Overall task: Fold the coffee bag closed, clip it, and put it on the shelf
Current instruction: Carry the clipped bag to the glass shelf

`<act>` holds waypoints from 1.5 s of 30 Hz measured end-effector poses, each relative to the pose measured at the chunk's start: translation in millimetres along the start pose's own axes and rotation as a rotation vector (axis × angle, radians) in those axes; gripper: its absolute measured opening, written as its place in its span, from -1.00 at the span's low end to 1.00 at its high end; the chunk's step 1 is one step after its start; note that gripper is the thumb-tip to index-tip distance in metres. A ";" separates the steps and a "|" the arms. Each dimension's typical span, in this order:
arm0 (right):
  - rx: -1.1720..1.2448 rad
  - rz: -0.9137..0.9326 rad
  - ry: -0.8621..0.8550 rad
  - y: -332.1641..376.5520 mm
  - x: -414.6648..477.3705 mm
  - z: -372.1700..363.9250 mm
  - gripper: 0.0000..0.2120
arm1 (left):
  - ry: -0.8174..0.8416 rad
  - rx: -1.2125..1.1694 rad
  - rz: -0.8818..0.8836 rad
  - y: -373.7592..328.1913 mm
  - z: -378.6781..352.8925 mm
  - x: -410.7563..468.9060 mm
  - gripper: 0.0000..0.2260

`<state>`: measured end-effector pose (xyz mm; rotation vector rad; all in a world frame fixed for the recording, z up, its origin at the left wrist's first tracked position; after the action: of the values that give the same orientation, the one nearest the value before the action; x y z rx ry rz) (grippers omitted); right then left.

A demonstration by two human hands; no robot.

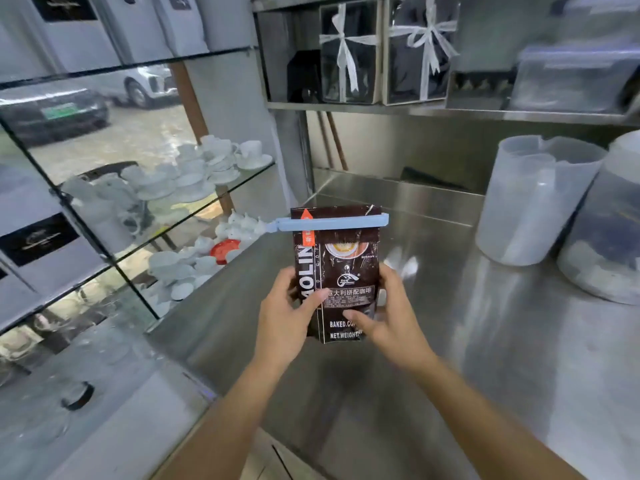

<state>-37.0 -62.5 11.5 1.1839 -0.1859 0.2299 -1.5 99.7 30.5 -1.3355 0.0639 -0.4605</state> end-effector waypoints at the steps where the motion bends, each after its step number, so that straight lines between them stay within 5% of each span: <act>1: 0.001 0.025 0.029 10.8 6.2 -12.7 -0.28 | -0.037 0.013 -0.008 -5.4 18.1 -7.7 -0.73; 27: 0.264 0.680 0.747 462.2 -15.9 -519.9 -0.36 | -1.003 0.432 -0.021 -187.3 511.8 -435.1 -0.70; 45: 0.454 0.926 0.824 692.7 34.0 -770.1 -0.38 | -1.216 0.875 -0.011 -272.3 793.8 -536.5 -0.78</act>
<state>-176.3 904.9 356.2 1.2802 0.0679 1.6056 -325.4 979.2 367.5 -0.5626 -1.0364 0.3597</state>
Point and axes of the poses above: each hand's wrist, its own x-axis towards the middle knuckle, its own z-axis out of the back of the hand, y = z × x, the point moved 3 cm from there along x, towards the middle knuckle, and after that the axes turned 15 degrees about y, right-handed, at the moved point
